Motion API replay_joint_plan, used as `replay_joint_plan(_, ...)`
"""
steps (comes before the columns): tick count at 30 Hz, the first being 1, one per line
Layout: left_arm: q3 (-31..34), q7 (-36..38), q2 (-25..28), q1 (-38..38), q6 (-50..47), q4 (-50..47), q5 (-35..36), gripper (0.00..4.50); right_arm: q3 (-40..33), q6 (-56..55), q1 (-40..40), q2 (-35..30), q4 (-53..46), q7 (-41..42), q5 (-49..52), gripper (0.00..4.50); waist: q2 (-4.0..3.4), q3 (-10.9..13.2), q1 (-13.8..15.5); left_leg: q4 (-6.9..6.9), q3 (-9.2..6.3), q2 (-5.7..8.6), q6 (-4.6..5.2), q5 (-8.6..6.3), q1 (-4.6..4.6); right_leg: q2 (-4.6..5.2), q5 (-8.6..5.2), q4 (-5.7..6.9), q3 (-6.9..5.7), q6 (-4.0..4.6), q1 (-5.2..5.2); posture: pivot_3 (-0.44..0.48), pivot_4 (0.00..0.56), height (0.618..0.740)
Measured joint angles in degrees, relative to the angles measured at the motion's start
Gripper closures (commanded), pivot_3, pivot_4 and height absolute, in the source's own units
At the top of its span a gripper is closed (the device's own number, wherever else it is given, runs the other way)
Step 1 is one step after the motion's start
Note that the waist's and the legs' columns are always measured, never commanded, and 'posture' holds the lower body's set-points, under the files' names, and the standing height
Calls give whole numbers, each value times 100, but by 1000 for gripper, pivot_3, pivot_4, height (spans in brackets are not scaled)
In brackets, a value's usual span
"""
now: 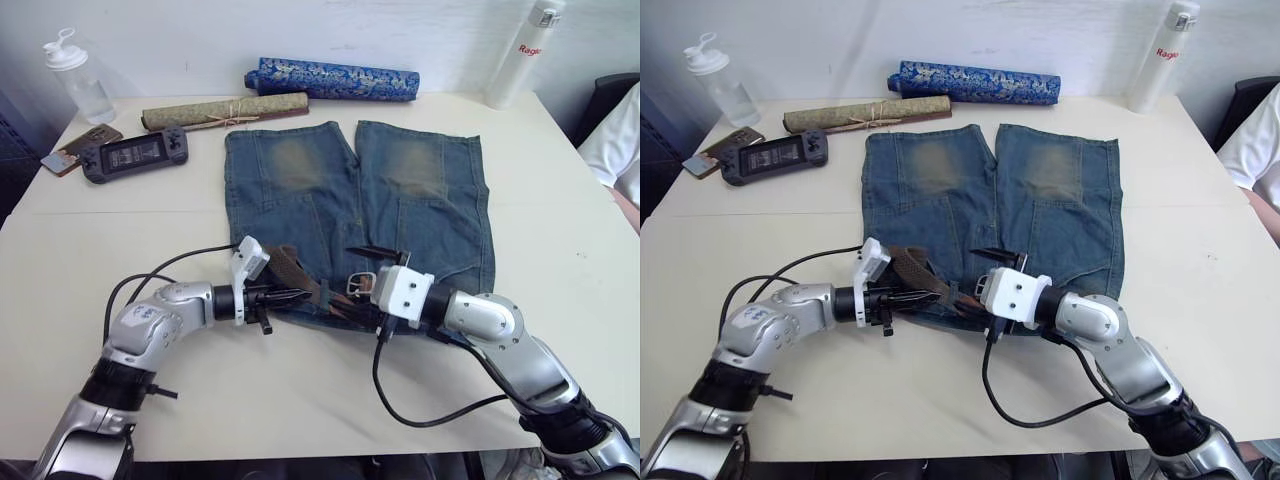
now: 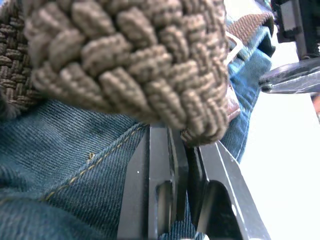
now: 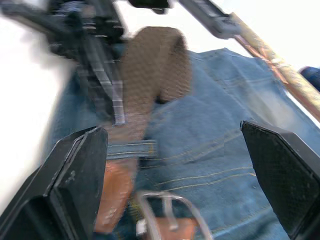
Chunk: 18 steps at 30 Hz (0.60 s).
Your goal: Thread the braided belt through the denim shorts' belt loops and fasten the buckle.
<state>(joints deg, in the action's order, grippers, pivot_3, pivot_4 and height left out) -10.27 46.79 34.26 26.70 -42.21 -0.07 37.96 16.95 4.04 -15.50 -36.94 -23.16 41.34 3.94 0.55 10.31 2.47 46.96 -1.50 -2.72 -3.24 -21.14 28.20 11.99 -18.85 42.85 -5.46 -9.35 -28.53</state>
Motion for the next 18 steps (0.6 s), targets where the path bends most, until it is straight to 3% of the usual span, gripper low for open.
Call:
replay_joint_plan(4, 35, 165, -46, 4, 40, 62, -133, 4500, -263, -516, 403, -353, -134, 70, -331, 28, 0, 0, 4, 0, -1, 0, 0, 0, -3, 0, 0, 0, 0, 0, 2, 0, 150, 645)
replay_joint_plan(11, 126, 241, -136, -36, 1, 57, -229, 4500, -346, -1708, 599, -353, 219, -530, -1677, 28, 0, 0, 2, 0, -1, 0, -4, 4, -5, 0, 1, 4, 1, -2, 2, 0, 150, 645)
replay_joint_plan(18, 225, 279, -198, -36, -149, 54, -256, 4500, -318, -2283, 799, -347, 470, -664, -2161, 28, 0, 0, 0, 1, -1, 0, -4, 4, -5, 0, 1, 5, 2, -2, 2, 0, 150, 645)
